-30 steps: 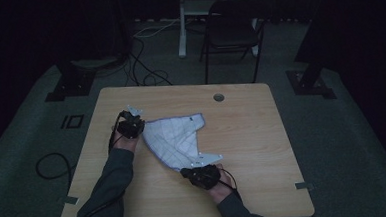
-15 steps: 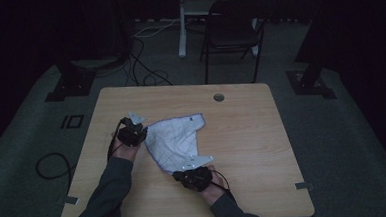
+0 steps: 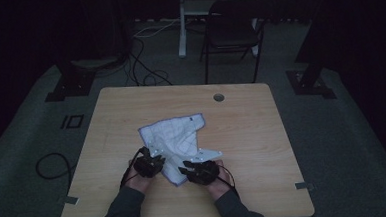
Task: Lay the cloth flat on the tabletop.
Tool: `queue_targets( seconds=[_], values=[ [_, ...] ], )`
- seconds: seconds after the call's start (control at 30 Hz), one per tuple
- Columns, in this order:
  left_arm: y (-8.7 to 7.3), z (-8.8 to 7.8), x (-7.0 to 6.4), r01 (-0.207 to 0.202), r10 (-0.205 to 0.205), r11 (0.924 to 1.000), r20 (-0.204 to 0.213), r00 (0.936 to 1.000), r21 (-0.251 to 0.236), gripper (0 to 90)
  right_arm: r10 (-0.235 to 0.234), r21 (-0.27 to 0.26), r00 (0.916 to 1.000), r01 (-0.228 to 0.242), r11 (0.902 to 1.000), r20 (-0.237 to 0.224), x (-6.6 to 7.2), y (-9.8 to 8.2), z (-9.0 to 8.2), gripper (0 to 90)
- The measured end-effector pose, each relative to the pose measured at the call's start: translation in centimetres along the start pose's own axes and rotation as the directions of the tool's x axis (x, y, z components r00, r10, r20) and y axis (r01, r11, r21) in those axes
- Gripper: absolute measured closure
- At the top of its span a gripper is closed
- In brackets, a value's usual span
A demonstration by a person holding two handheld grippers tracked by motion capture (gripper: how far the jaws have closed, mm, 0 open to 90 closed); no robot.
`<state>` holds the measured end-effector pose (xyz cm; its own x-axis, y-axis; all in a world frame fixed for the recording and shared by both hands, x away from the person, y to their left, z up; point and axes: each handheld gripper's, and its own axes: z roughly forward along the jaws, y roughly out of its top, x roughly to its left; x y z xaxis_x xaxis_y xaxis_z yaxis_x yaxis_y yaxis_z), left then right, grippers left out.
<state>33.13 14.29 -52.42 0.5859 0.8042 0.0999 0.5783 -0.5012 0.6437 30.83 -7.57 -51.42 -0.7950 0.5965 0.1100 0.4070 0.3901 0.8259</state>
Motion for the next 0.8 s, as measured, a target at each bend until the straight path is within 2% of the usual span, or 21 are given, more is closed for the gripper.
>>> queue_targets(
  seconds=[0.1, 0.17, 0.27, 0.37, 0.53, 0.6, 0.73, 0.8],
  values=[
    [-0.4, 0.3, -0.1, 0.007, -0.007, 1.0000, 0.004, 1.0000, 0.006, 78.6, 0.022, -0.020, 0.9989, -0.021, 0.9996, 0.040, -1.2, 0.2, -0.6, 66.6],
    [-0.5, 0.3, -0.1, 0.011, -0.011, 0.9999, 0.007, 0.9999, 0.005, 79.0, 0.026, -0.012, 0.9964, -0.025, 0.9996, 0.081, -2.2, 0.2, -0.6, 66.6],
    [-0.6, 0.2, 0.0, 0.009, -0.009, 0.9999, 0.008, 0.9999, 0.004, 80.4, 0.061, 0.008, 0.9888, -0.063, 0.9980, 0.136, -4.0, 0.0, -0.1, 67.1],
    [-0.7, 0.1, 0.2, 0.012, -0.012, 0.9999, 0.000, 0.9999, 0.005, 81.9, 0.100, 0.008, 0.9810, -0.103, 0.9946, 0.166, -5.3, -0.2, 0.3, 67.3],
    [-1.2, -0.2, 0.9, 0.021, -0.021, 0.9997, -0.021, 0.9996, 0.009, 82.9, 0.098, 0.007, 0.9757, -0.101, 0.9949, 0.196, -6.0, 0.0, 0.3, 67.3],
    [-1.5, -0.5, 1.6, 0.030, -0.029, 0.9993, -0.040, 0.9988, 0.021, 82.9, 0.087, -0.002, 0.9735, -0.088, 0.9961, 0.212, -6.4, 0.4, 0.2, 67.7],
    [-2.0, -0.9, 2.9, 0.046, -0.043, 0.9984, -0.073, 0.9964, 0.034, 82.9, 0.102, -0.003, 0.9675, -0.104, 0.9946, 0.231, -7.3, 0.6, 0.3, 67.9],
    [-2.2, -1.0, 3.6, 0.062, -0.058, 0.9975, -0.092, 0.9940, 0.035, 82.7, 0.095, 0.001, 0.9648, -0.098, 0.9952, 0.246, -7.8, 0.8, 0.4, 67.9]
  ],
)
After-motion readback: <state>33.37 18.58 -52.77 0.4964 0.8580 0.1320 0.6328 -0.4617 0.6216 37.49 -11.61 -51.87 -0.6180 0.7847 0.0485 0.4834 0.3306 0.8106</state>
